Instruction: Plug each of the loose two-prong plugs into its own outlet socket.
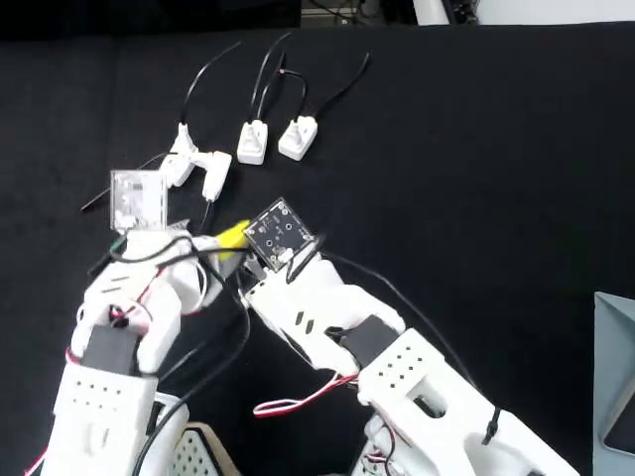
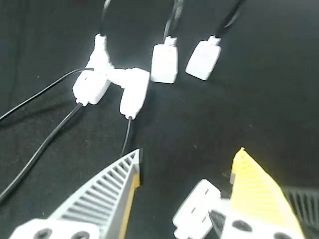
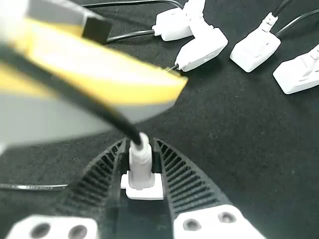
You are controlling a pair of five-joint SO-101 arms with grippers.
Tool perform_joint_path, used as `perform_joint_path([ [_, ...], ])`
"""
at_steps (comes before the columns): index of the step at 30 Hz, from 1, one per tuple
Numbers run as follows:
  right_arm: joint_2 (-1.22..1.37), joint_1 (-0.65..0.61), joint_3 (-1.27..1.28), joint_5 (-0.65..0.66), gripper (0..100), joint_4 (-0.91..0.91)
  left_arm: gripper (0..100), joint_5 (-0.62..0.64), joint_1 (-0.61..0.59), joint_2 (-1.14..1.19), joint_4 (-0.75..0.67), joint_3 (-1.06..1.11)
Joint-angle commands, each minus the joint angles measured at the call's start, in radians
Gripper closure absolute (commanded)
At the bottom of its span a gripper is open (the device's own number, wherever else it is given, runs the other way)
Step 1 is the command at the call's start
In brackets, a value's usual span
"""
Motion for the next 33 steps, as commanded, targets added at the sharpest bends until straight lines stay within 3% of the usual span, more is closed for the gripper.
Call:
perform_joint_path([
  [1,-0.021,-0.009,-0.008,-0.003,98.6,0.003,71,-0.023,0.074,-0.103,0.023,0.039],
  [8,-0.021,-0.009,-0.008,-0.003,98.6,0.003,71,-0.055,0.051,-0.161,0.029,0.074],
  [16,-0.015,0.032,-0.019,0.005,98.6,0.063,71,0.046,-0.208,-0.16,-0.014,0.074],
  [21,0.111,0.086,-0.077,0.029,98.6,0.058,71,0.094,-0.308,-0.161,-0.008,0.076],
  [33,0.397,0.152,-0.199,0.043,98.6,-0.034,71,0.089,-0.349,-0.167,-0.014,0.113],
])
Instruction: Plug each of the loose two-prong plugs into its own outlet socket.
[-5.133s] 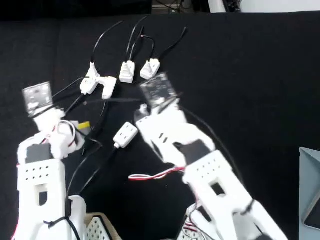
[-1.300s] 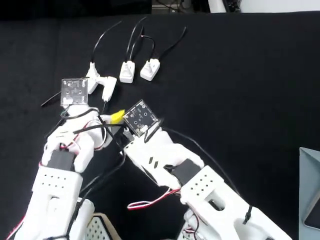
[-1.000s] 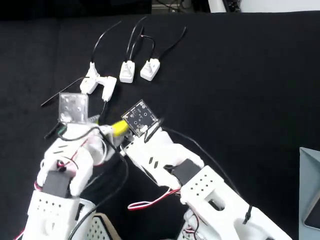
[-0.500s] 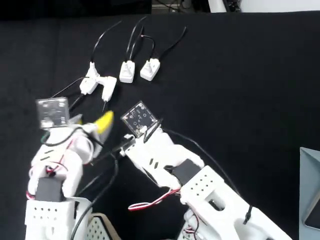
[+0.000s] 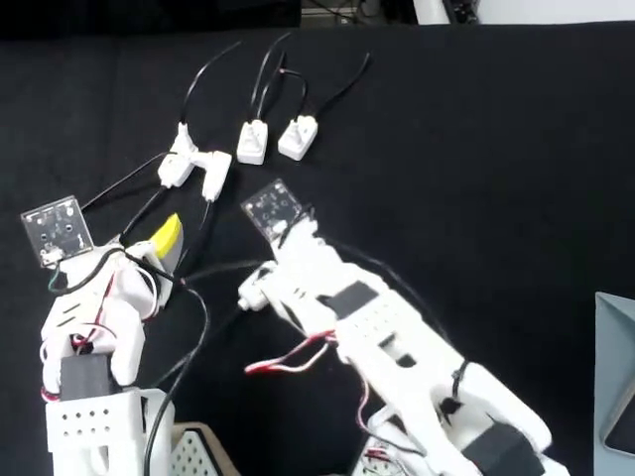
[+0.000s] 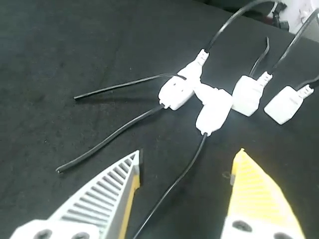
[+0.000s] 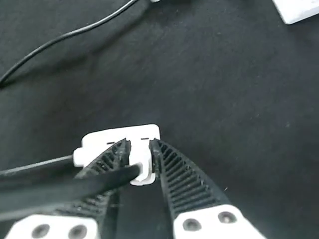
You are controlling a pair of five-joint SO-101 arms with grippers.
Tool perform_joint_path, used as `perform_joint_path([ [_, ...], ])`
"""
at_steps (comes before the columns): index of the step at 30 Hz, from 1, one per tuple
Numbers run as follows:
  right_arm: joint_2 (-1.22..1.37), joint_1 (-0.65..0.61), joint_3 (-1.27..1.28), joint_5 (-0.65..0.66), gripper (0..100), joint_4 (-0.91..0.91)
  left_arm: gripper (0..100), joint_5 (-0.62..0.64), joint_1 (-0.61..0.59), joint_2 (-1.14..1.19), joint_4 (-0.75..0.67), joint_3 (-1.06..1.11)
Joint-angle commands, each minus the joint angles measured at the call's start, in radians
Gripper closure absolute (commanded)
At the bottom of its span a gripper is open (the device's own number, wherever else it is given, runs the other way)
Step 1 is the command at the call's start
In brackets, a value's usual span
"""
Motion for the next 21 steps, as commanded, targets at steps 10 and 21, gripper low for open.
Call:
perform_joint_path([
  [10,0.041,0.026,-0.067,0.038,98.6,-0.075,71,0.002,-0.005,-0.009,-0.02,-0.005],
  [21,0.047,0.012,-0.11,0.046,98.6,-0.075,71,0.002,-0.005,-0.009,-0.02,-0.005],
])
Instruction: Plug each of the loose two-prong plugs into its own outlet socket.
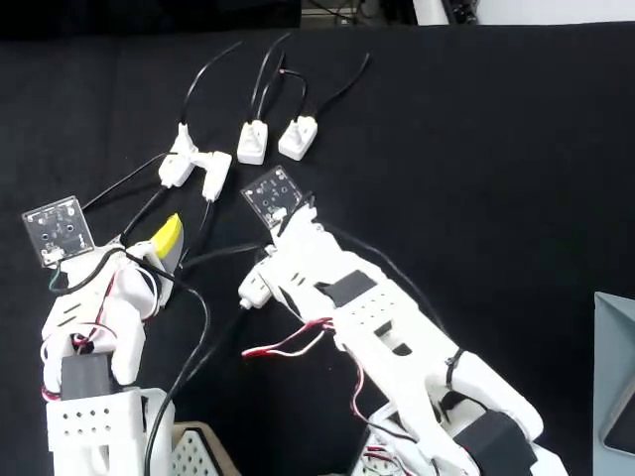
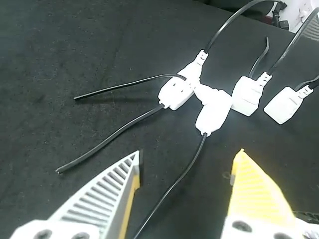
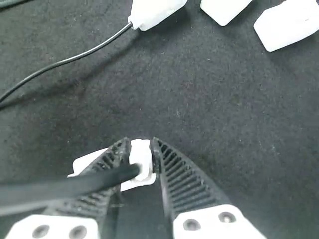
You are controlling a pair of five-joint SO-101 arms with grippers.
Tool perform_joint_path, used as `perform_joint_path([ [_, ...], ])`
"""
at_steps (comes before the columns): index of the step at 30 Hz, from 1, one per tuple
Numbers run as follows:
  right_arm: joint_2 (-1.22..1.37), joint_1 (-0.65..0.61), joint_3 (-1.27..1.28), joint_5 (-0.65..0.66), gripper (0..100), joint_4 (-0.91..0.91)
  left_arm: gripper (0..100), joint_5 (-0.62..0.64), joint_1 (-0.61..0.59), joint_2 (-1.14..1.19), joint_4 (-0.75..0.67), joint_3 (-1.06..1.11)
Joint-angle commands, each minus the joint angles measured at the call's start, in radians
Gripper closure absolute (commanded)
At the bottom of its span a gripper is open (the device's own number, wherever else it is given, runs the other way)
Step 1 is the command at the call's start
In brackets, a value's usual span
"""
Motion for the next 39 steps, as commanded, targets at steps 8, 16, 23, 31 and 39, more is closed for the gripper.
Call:
perform_joint_path([
  [8,0.002,-0.035,-0.05,0.014,98.6,-0.021,71,0.0,-0.005,-0.009,-0.02,-0.004],
  [16,0.074,-0.055,-0.053,0.049,98.6,-0.023,71,0.0,-0.005,-0.009,-0.02,-0.004],
  [23,0.157,-0.026,-0.074,0.077,98.6,-0.058,71,0.0,-0.005,-0.009,-0.017,-0.004],
  [31,0.09,0.005,-0.054,0.077,98.6,-0.028,71,0.0,-0.005,-0.009,-0.017,-0.004],
  [39,0.081,-0.008,-0.05,0.077,98.6,0.006,71,0.0,-0.005,-0.009,-0.018,-0.004],
])
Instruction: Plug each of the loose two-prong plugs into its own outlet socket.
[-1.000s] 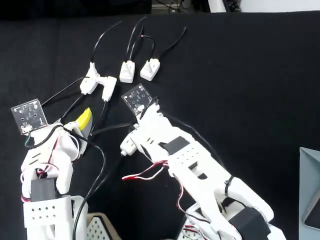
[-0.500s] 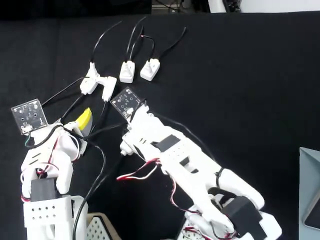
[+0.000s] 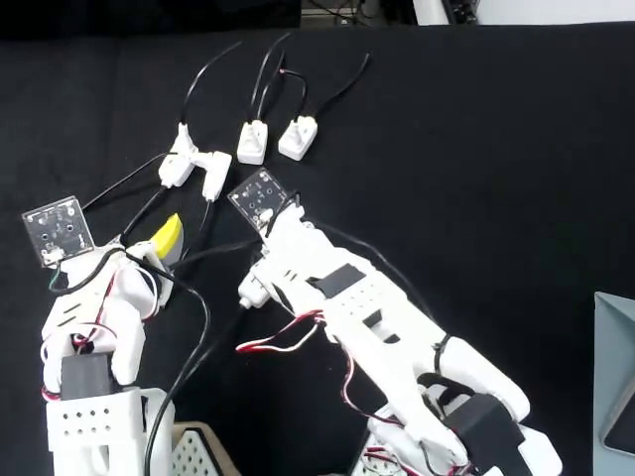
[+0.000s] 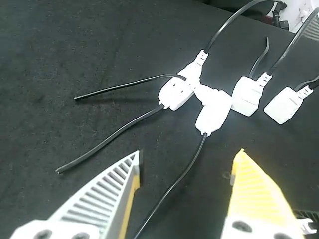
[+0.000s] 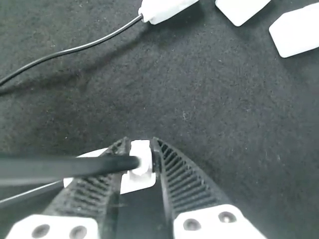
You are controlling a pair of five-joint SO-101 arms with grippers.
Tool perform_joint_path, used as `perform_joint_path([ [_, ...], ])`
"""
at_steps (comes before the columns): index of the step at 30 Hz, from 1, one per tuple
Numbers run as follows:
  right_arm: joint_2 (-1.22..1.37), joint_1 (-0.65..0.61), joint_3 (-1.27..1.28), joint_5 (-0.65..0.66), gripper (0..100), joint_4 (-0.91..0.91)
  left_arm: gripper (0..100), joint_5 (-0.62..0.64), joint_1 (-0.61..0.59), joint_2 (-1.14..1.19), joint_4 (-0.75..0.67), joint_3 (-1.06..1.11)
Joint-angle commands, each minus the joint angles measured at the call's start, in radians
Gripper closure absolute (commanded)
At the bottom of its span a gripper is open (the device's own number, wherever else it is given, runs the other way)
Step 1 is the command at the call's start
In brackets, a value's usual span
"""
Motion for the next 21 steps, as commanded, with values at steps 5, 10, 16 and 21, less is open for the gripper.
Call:
perform_joint_path([
  [5,-0.018,-0.037,0.018,0.008,98.6,0.002,71,0.0,-0.005,-0.009,-0.018,-0.004],
  [10,-0.018,-0.032,0.025,0.008,98.6,0.006,71,0.0,-0.005,-0.009,-0.017,-0.004],
  [16,-0.018,-0.032,0.056,0.017,98.6,0.011,71,0.0,-0.005,-0.009,-0.014,-0.004],
  [21,-0.018,-0.031,0.104,0.078,98.6,0.011,71,0.0,-0.005,-0.009,-0.014,-0.004],
])
